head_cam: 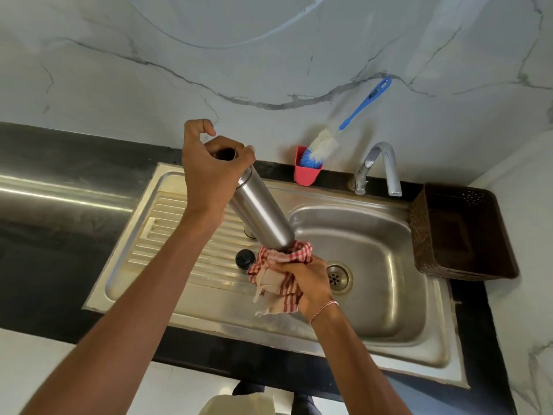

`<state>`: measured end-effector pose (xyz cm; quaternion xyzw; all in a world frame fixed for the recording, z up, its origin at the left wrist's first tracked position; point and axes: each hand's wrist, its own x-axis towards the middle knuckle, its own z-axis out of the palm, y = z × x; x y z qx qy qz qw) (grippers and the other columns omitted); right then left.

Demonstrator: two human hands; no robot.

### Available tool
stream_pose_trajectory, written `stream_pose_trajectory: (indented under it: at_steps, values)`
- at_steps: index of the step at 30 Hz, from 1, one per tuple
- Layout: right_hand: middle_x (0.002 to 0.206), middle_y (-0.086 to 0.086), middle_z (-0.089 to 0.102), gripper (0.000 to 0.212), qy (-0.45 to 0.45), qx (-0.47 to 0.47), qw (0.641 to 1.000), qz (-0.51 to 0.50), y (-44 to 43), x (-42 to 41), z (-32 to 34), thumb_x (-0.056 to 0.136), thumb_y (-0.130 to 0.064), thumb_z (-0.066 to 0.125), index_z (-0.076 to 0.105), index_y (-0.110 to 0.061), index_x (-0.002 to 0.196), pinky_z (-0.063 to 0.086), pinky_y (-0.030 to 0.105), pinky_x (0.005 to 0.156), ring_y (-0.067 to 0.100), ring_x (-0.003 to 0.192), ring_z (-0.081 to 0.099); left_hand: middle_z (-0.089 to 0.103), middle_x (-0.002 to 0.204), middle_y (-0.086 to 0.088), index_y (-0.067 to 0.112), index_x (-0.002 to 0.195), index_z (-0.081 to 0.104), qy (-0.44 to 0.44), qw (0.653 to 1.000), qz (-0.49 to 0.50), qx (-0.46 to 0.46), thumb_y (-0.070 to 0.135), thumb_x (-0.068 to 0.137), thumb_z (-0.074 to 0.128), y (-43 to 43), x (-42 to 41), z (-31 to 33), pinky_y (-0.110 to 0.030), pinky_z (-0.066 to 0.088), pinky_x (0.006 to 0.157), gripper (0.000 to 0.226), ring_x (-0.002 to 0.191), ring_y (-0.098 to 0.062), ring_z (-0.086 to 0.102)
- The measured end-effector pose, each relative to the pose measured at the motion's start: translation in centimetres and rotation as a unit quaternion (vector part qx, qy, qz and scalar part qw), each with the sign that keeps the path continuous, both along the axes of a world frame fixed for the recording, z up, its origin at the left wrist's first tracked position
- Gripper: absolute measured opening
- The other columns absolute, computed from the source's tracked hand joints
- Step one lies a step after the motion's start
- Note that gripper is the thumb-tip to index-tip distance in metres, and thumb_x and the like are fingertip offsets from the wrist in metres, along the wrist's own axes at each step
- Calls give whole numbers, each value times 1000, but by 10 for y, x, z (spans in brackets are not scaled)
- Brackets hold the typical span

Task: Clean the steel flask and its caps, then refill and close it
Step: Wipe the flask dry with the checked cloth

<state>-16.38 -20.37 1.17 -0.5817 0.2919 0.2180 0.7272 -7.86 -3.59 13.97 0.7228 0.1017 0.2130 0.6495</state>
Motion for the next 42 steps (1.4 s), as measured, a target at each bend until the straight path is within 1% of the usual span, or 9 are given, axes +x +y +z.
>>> stream_pose_trajectory:
  at_steps: [6,10,12,17,21,24,26,33,42]
  values:
    - [96,13,79,37,-8,21,999,-23,-6,5,-2,72,-5,87,74,-2,107,61,49,86,29,90,77,72,70,8,28,105,40,-10,999,35,24,9,75,87,33,28,-11,-39,55,101,58,75,-16,72]
    - [94,7,80,33,-56,-67,996,-3,-5,15,-10,73,-8,89,76,-7,103,61,49,87,24,89,77,74,74,7,20,108,40,-14,995,47,86,21,69,94,43,54,-26,-10,48,90,66,76,-10,72]
    - [92,3,80,30,-71,-98,993,2,-3,23,-11,73,-10,90,77,-12,100,61,47,87,21,88,77,74,77,7,17,108,41,-8,994,36,106,25,65,97,47,68,-38,-4,44,84,71,79,-8,71]
    - [88,-3,80,28,-88,-122,989,-14,1,42,-10,72,-12,91,78,-18,97,62,42,85,14,84,77,73,83,3,12,107,45,11,989,-4,150,20,67,96,55,104,-75,-8,46,85,65,84,-5,70]
    - [88,-3,80,26,-91,-138,986,-25,0,47,-11,75,-11,89,77,-20,96,63,42,84,14,83,77,70,84,4,18,95,58,19,982,-13,186,7,73,86,56,125,-96,-14,53,81,37,80,-2,67]
    - [86,-5,79,26,-96,-146,984,-37,-2,48,-12,75,-10,89,76,-22,93,63,35,79,11,82,77,68,81,10,16,86,70,28,974,-18,226,4,75,83,56,137,-109,-6,48,72,21,75,8,63]
    - [86,-6,79,25,-99,-149,983,-41,-4,49,-12,75,-9,88,76,-23,92,63,32,77,11,81,77,69,82,9,16,86,72,36,972,-21,231,4,76,83,54,140,-114,-4,48,72,20,75,9,63]
    - [90,-2,80,28,-85,-166,982,-44,-11,47,-19,75,-9,89,77,-19,98,62,48,86,18,87,77,68,80,12,17,85,72,43,971,-23,233,4,76,83,53,144,-119,-9,52,73,19,74,9,63]
    - [93,-1,79,32,-78,-169,982,-35,-10,46,-24,72,-13,91,76,-20,100,61,50,88,20,90,77,71,82,7,13,87,73,77,970,-32,228,-2,75,80,70,103,-118,-7,51,73,21,74,3,65]
